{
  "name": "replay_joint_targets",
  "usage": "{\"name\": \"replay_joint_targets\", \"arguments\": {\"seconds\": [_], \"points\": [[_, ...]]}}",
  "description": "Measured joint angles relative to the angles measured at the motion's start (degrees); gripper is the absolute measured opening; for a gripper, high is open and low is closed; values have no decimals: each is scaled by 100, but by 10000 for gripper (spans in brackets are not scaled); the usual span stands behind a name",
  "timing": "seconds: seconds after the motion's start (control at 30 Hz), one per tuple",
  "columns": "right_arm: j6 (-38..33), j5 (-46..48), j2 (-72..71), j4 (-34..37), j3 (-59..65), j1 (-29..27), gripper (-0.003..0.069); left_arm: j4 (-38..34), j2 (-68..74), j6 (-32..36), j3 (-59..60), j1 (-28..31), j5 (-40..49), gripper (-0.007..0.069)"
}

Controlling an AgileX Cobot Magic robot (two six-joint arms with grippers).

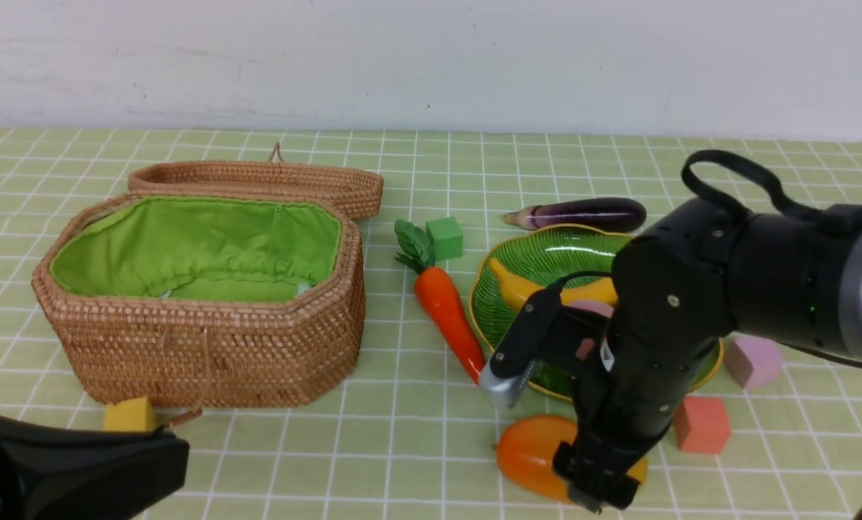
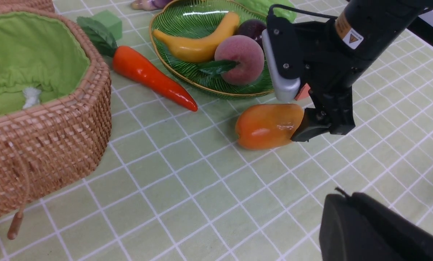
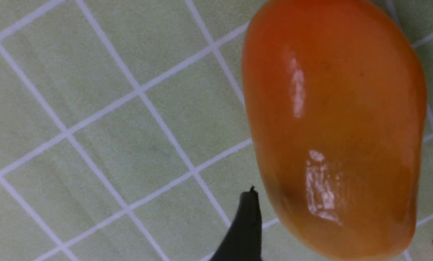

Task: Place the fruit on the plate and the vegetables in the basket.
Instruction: Use the right arm to grab a mango and put it into the right plate

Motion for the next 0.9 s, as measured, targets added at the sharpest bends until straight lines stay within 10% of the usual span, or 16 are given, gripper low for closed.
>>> {"name": "replay_joint_targets", "arguments": {"seconds": [0.9], "points": [[0,-195,388,58,-10,0,639,4,0,0,0,0,38,-13]]}}
